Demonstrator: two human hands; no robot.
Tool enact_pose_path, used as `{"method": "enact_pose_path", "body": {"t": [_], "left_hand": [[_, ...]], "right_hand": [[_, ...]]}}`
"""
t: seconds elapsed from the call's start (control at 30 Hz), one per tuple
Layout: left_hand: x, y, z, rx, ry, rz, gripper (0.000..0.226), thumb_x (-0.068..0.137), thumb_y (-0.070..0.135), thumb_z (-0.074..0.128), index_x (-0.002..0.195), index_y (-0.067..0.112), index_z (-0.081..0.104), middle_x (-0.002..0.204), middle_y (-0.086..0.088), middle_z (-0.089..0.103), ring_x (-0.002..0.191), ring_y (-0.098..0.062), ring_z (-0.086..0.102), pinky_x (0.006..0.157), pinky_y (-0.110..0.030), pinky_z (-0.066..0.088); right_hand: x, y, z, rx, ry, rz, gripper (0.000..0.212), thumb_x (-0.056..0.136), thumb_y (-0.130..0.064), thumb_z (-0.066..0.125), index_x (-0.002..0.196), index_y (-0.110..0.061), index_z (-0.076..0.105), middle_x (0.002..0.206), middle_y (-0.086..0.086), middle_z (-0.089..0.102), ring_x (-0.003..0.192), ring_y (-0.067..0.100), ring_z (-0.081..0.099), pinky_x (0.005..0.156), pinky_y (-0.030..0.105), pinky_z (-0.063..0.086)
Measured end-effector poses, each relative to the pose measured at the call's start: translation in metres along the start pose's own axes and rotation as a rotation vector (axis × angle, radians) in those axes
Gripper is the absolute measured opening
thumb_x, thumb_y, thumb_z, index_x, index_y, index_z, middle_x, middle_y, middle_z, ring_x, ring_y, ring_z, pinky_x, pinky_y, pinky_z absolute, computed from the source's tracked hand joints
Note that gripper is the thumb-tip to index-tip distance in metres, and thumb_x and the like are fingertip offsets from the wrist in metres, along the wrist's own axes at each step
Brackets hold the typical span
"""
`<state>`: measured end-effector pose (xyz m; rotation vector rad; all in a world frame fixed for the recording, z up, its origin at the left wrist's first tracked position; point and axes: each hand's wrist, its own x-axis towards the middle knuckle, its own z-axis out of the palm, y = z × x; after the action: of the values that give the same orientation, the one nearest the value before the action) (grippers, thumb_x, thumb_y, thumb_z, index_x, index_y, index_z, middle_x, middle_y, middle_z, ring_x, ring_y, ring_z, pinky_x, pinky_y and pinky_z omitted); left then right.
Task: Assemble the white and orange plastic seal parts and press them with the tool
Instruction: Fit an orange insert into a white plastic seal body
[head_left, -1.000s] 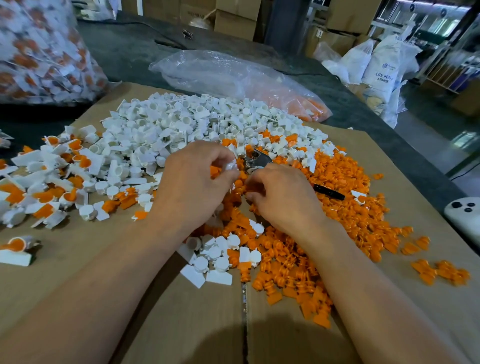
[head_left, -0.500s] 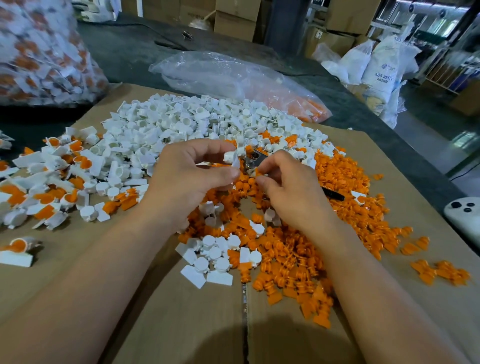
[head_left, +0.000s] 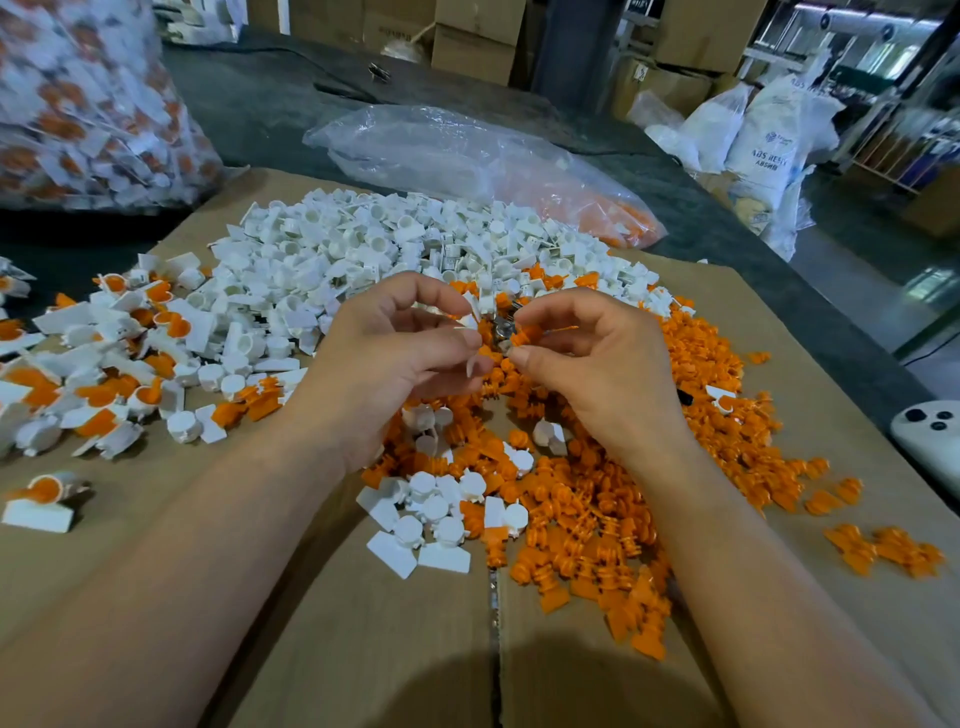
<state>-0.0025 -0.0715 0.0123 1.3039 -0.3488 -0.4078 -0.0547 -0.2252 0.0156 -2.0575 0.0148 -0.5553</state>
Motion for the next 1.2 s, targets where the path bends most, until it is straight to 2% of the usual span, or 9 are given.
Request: {"method": "enact_pose_path", "body": {"t": [0.13,0.27,0.37,0.5,0.63,0.73,0.93,1.07,1.2], "left_hand": [[0.001,0.0,0.0,-0.052,-0.017,-0.036,0.006,0.077,0.003,0.065,0.08,0.007,0.067,0.071,-0.012,0.069,0.066,-0.024,0.07,0.056,-0.022,0.055],[0.0,-0.002,0.0,-0.05,-0.068,-0.047,0.028,0.063,0.002,0.068,0.09,0.009,0.069,0.08,-0.009,0.072,0.069,-0.022,0.071,0.061,-0.02,0.055],[-0.001,-0.002,0.001,0.022,-0.05,-0.03,0.026,0.075,-0.01,0.062,0.092,0.01,0.066,0.069,-0.008,0.07,0.062,-0.018,0.07,0.057,-0.018,0.054],[0.0,-0.003,0.0,0.083,0.033,0.008,0.018,0.077,-0.01,0.063,0.084,0.007,0.061,0.055,-0.005,0.064,0.052,-0.015,0.066,0.05,-0.021,0.054],[0.0,-0.005,0.001,0.172,0.091,0.066,0.02,0.077,-0.008,0.066,0.079,0.011,0.065,0.059,-0.004,0.064,0.054,-0.013,0.064,0.056,-0.024,0.057],[-0.001,-0.005,0.001,0.197,0.093,0.086,0.024,0.075,-0.008,0.068,0.078,0.016,0.069,0.058,0.001,0.061,0.059,-0.017,0.066,0.062,-0.028,0.059],[-0.001,-0.005,0.002,0.232,0.075,0.072,0.029,0.07,-0.006,0.073,0.083,0.02,0.071,0.073,-0.01,0.061,0.062,-0.022,0.067,0.062,-0.024,0.058],[-0.002,-0.003,0.002,0.183,0.064,0.071,0.03,0.068,-0.008,0.073,0.08,0.019,0.073,0.081,-0.025,0.062,0.069,-0.03,0.068,0.069,-0.031,0.059],[-0.002,-0.002,0.002,0.052,0.042,0.048,0.03,0.068,-0.01,0.071,0.077,0.018,0.074,0.081,-0.016,0.069,0.07,-0.027,0.069,0.065,-0.027,0.058]], "right_hand": [[-0.001,-0.001,0.0,0.04,0.021,-0.025,0.034,0.071,-0.003,0.075,0.075,-0.035,0.062,0.074,-0.016,0.066,0.067,-0.002,0.063,0.061,0.014,0.049],[-0.002,-0.003,0.0,0.067,0.013,-0.041,0.034,0.071,-0.002,0.075,0.075,-0.034,0.064,0.071,-0.02,0.067,0.069,-0.001,0.065,0.063,0.012,0.049],[-0.003,-0.004,0.0,0.087,-0.009,-0.033,0.033,0.073,0.0,0.072,0.078,-0.031,0.065,0.071,-0.02,0.067,0.073,0.0,0.066,0.068,0.014,0.051],[-0.004,-0.008,0.0,0.122,0.02,-0.045,0.03,0.072,-0.001,0.074,0.082,-0.028,0.065,0.079,-0.013,0.066,0.075,0.005,0.067,0.069,0.017,0.053],[-0.006,-0.01,0.002,0.134,0.028,-0.077,0.026,0.069,-0.004,0.076,0.077,-0.028,0.067,0.07,-0.017,0.067,0.068,0.001,0.065,0.063,0.011,0.049],[-0.008,-0.009,0.007,0.082,0.006,-0.097,0.028,0.071,-0.006,0.076,0.077,-0.032,0.066,0.073,-0.017,0.066,0.069,0.002,0.065,0.064,0.013,0.05],[-0.009,-0.008,0.011,0.034,0.024,-0.118,0.032,0.073,-0.006,0.075,0.078,-0.035,0.063,0.075,-0.013,0.066,0.069,0.005,0.065,0.065,0.017,0.053],[-0.009,-0.009,0.012,0.01,0.026,-0.129,0.031,0.073,-0.007,0.074,0.079,-0.035,0.062,0.077,-0.013,0.065,0.07,0.006,0.065,0.064,0.017,0.053],[-0.009,-0.01,0.011,0.017,0.056,-0.167,0.029,0.072,-0.009,0.074,0.086,-0.031,0.063,0.078,-0.011,0.064,0.071,0.007,0.065,0.066,0.017,0.053]]}}
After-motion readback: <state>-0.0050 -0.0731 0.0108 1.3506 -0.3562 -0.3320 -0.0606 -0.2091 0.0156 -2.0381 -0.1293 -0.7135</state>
